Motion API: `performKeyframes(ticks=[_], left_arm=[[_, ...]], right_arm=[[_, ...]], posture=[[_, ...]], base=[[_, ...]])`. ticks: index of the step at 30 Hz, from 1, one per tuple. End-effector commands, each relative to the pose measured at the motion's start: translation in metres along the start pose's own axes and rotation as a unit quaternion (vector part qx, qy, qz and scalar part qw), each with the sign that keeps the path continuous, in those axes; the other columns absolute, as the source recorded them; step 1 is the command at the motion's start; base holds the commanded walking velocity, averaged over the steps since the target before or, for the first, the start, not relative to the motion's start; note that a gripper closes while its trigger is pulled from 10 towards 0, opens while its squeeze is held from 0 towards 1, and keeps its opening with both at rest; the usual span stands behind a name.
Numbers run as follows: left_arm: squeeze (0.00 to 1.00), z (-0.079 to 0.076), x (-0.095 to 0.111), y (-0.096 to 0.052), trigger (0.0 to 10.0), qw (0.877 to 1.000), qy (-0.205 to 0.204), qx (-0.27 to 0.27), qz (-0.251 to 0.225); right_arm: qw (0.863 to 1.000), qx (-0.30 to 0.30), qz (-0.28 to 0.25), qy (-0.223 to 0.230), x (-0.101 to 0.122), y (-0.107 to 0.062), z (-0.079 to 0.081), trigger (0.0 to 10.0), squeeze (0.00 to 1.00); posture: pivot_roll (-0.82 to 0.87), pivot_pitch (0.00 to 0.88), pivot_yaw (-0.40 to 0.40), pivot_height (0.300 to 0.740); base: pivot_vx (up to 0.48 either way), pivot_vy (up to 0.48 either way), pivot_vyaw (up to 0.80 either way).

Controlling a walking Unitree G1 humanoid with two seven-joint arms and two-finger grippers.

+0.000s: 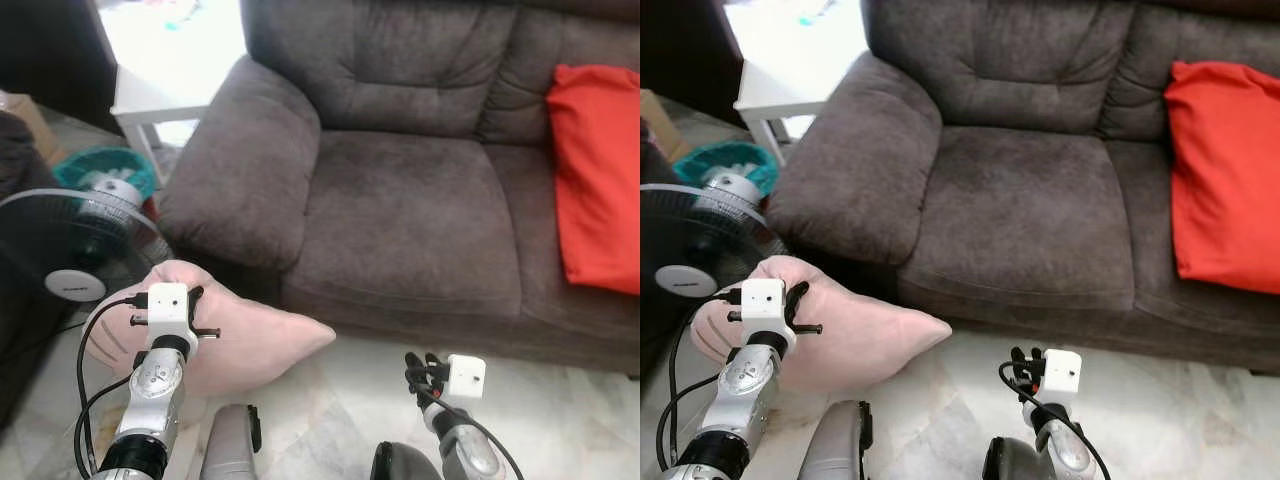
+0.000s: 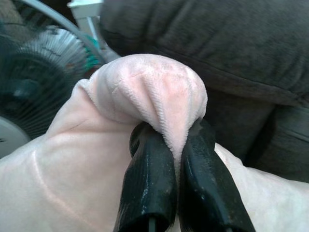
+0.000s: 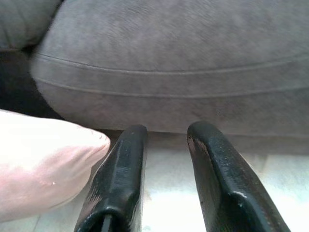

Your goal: Move the pillow to the sofa from floor

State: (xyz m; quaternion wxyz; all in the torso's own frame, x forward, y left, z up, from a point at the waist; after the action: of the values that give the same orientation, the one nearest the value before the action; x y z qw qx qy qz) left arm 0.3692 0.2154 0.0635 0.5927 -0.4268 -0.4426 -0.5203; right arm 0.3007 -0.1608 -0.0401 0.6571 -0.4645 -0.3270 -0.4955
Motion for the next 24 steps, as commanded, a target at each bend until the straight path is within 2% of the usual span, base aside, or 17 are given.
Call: performKeyframes(ticks=[1, 10, 24], left_arm=[[0.0, 0.0031, 0.0212, 0.0033, 10.0, 0.999, 0.0, 0.003, -0.041], [0.0, 0.0022, 0.0224, 0.0031, 10.0, 0.999, 0.0, 0.001, -0.041], [0.0, 0.0005, 0.0239, 0.0028, 10.0, 0.999, 0.0, -0.002, -0.043]], right_arm=[[1.0, -0.012, 0.01, 0.001, -0.0078, -0.0051, -0.0056, 10.0, 0.0], [1.0, -0.013, 0.011, 0.0, -0.0085, -0.0052, -0.0058, 10.0, 0.0], [1.0, -0.013, 0.011, 0.0, -0.0093, -0.0057, -0.0062, 10.0, 0.0]], posture=[[0.11, 0.048, -0.061, 0.633], [0.11, 0.045, -0.06, 0.637], [0.11, 0.039, -0.058, 0.716]], base=[[-0.33, 0.0, 0.0], [-0.335, 0.0, 0.0], [-0.342, 0.0, 0.0]])
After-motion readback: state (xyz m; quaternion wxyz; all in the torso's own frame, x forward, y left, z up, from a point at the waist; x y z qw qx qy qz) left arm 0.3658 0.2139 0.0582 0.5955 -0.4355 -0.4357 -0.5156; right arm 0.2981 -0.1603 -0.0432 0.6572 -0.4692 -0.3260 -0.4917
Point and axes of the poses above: a point about 5 cm out from each wrist's last joint towards the gripper, its own y axis pointing out of the wrist towards the gripper, its own x axis along the axis of the wrist's last joint, z = x × y, the point moved 6 cm from there along y, pointing out of the wrist towards the gripper, and after that the axes turned 8 degrees about y, right-handed, at the moved point
